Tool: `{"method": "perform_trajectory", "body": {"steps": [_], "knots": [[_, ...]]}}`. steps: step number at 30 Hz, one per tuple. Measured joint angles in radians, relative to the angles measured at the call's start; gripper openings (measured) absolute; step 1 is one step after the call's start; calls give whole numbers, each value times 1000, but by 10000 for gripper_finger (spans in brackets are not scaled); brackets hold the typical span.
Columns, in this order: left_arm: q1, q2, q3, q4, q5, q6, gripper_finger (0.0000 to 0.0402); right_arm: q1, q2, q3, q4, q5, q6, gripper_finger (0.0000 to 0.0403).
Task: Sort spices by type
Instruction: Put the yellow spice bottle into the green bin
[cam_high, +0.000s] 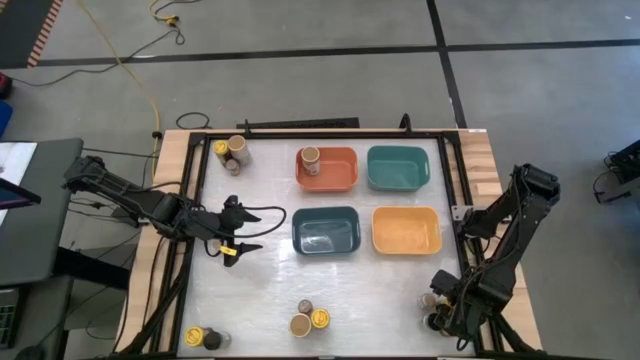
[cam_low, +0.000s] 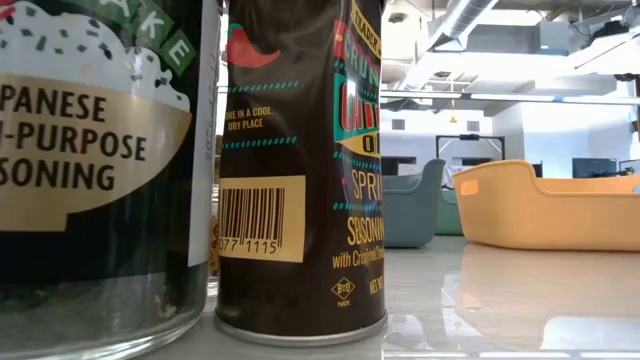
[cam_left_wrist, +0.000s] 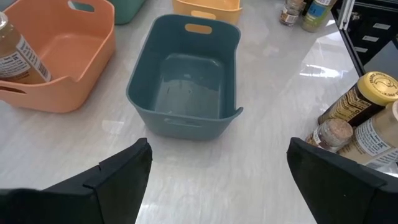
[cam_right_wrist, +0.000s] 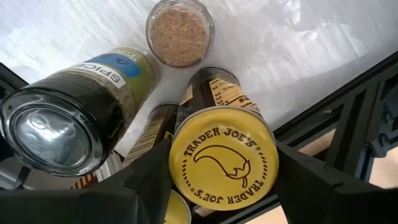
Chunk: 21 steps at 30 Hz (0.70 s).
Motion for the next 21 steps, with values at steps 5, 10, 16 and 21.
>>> {"method": "perform_trajectory", "body": {"steps": [5, 10, 16, 21], "knots": [[0, 0, 0, 0, 0, 0, 357, 0, -1, 0, -6, 0, 6, 255], [0, 0, 0, 0, 0, 0, 357, 0, -32, 6, -59, 0, 27, 253], [0, 0, 0, 0, 0, 1, 357, 0, -90, 56, -184, 0, 67, 252], [0, 0, 0, 0, 0, 1, 357, -5, -137, 100, -301, 34, 117, 252]]}}
